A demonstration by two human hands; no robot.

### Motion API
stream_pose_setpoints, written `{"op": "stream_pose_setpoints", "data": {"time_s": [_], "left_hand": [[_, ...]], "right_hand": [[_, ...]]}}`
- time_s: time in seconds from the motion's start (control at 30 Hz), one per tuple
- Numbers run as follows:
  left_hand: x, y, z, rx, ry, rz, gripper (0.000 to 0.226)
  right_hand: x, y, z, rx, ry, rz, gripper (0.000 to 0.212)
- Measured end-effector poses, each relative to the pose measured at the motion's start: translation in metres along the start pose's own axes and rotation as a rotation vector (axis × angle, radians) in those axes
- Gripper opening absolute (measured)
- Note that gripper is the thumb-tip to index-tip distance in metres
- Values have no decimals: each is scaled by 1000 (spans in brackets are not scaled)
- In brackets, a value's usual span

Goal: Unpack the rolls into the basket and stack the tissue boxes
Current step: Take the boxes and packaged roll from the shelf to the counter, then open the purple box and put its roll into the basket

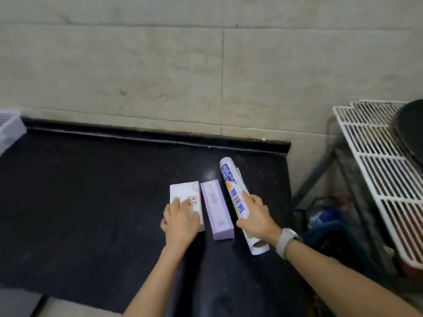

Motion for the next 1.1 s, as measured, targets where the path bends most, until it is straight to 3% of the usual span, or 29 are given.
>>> {"op": "stream_pose_setpoints", "data": {"time_s": [0.13,0.33,0.47,0.57,0.87,1.1], "left_hand": [[16,28,2,-10,98,-32,59],[24,31,4,15,25,-77,60],[23,30,9,-15,-34,-4,59],[21,23,18,-47,-53,52,64],[15,26,32,-146,106,-41,83],[-2,76,-22,-226,-15,97,90]], "right_hand": [[31,-18,8,-28,-58,-77,82],[49,-18,20,-132,-38,-121,66],[50,-9,17,-263,-29,-326,48],[48,0,17,-245,-78,-309,42],[74,43,9,-370,-134,-413,57],[100,49,4,-307,-165,-526,71]]}}
Point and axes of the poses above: each hand's wrist, its own z-axis towards the middle knuckle, its own x-axis out of the palm, y = z × x, the point moved 5 cm from there along z, towards the middle knuckle, and after that the axes turned 3 degrees about y, right-handed, at the moved point
